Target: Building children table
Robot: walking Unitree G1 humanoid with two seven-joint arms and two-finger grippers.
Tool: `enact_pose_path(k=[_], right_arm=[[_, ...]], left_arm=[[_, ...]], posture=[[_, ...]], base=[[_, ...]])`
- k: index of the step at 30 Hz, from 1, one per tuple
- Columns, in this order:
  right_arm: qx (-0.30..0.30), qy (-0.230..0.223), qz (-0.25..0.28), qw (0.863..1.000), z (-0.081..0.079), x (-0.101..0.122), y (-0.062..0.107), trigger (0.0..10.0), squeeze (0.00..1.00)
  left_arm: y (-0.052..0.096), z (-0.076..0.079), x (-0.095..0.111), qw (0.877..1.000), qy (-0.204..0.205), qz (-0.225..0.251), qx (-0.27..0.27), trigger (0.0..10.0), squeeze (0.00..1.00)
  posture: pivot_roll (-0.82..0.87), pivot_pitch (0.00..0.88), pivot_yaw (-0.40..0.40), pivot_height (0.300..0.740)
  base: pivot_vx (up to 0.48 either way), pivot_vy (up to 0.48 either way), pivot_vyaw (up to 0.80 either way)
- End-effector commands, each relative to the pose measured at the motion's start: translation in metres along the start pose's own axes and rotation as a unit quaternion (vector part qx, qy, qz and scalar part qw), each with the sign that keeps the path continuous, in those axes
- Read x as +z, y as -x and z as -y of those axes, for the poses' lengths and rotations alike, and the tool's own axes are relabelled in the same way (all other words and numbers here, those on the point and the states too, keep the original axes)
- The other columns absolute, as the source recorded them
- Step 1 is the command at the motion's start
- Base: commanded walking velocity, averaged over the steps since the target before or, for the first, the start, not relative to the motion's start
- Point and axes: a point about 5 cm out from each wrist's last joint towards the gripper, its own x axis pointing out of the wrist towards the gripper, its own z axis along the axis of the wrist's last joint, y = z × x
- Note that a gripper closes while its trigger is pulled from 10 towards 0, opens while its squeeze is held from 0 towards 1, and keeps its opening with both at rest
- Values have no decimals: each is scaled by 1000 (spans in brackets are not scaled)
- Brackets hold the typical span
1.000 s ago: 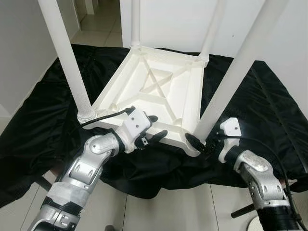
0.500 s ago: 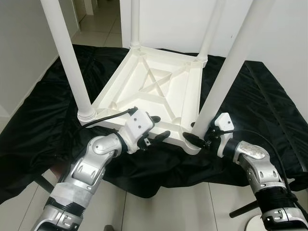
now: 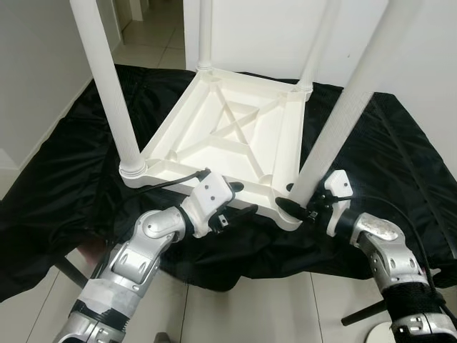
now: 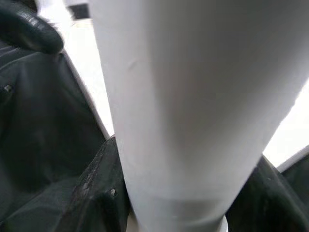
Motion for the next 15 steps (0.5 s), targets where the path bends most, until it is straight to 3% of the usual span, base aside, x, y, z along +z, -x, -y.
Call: enact_pose_path(k=[1, 4, 11, 14, 15], right_arm=[[-58, 1, -12, 998, 8, -2, 6, 10000, 0], [-91, -1, -11, 996, 8, -2, 6, 10000, 0], [-191, 7, -6, 982, -9, -3, 6, 10000, 0], [-278, -23, -10, 960, -29, -7, 0, 10000, 0], [-278, -23, -10, 960, -29, -7, 0, 10000, 0]], left_arm=[[-2, 5, 1, 1000, -8, -1, -20, 10000, 0], [-3, 6, 0, 1000, -9, -1, -24, 10000, 0], [-3, 6, 1, 1000, -11, -2, -28, 10000, 0], [-1, 8, -1, 999, -9, -5, -32, 10000, 0], [-1, 8, -1, 999, -9, -5, -32, 10000, 0]], posture=[[-22, 57, -31, 740], [-24, 57, -29, 740], [-36, 59, -17, 740], [-36, 59, -17, 740], [-36, 59, -17, 740]], base=[[0, 0, 0], [0, 0, 0], [0, 0, 0], [0, 0, 0], [0, 0, 0]])
